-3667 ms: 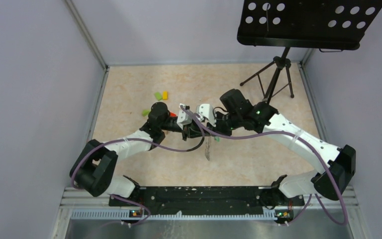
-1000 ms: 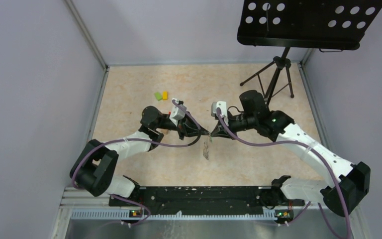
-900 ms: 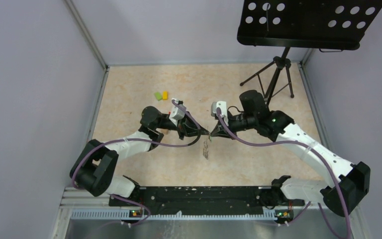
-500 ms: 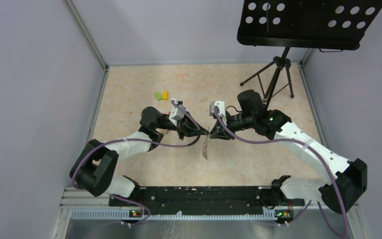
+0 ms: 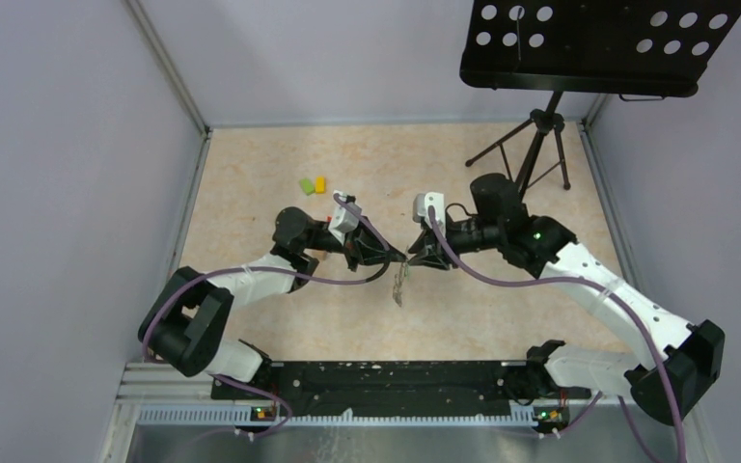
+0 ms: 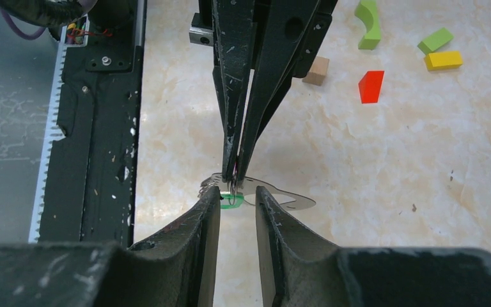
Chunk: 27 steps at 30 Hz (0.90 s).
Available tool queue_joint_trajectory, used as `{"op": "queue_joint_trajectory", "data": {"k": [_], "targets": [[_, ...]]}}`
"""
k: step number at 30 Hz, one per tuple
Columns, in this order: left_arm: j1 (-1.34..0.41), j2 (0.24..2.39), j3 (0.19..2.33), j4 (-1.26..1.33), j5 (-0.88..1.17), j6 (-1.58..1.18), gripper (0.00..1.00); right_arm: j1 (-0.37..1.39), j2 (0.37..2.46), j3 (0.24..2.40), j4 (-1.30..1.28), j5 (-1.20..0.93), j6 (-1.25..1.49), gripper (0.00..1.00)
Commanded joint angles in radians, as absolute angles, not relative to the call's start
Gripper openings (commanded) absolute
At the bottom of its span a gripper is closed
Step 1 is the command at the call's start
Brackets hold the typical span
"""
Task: Put the keys on the keyring
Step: Adjust the key on the keyring.
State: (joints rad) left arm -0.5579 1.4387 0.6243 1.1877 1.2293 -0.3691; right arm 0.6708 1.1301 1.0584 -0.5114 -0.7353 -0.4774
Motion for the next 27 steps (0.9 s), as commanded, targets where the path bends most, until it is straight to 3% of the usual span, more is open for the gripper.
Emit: {"op": "queue_joint_trajectory", "data": {"k": [1, 27], "targets": [[-0.555, 1.443, 0.617, 1.265, 1.215, -0.39, 0.0, 0.664, 1.132, 1.045, -0.455, -0.757, -0.466, 0.27], [-0.557, 1.455, 0.62, 1.281, 1.206, -0.4, 0.0, 0.665, 1.146, 1.002, -0.4, -0.775, -0.442, 0.2]]}}
